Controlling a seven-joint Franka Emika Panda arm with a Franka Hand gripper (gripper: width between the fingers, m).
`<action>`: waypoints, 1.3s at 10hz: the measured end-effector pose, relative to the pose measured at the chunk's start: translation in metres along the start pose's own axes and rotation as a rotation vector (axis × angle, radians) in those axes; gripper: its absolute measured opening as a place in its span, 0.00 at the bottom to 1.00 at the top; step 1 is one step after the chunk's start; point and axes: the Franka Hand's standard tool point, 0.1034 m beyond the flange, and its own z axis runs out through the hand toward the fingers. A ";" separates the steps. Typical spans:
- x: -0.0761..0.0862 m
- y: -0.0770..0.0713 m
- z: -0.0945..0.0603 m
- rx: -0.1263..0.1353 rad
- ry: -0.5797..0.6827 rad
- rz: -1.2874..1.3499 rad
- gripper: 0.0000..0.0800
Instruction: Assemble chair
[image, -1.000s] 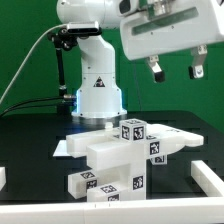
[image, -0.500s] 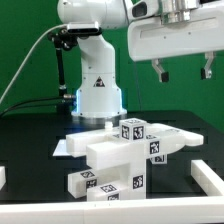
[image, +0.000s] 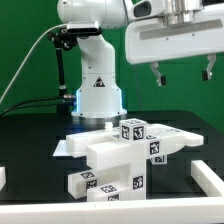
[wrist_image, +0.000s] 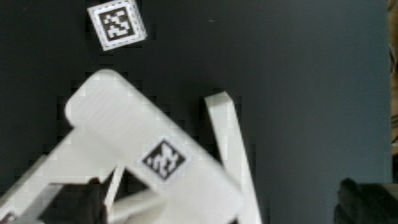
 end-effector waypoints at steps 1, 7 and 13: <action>-0.014 0.013 0.013 -0.021 -0.012 0.002 0.81; -0.025 0.031 0.042 -0.041 0.018 0.009 0.81; -0.007 0.038 0.103 -0.083 0.114 -0.032 0.81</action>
Offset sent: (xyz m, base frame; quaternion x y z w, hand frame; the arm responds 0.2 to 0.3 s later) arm 0.0000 0.0000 0.0000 0.0000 0.0000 0.0000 1.0000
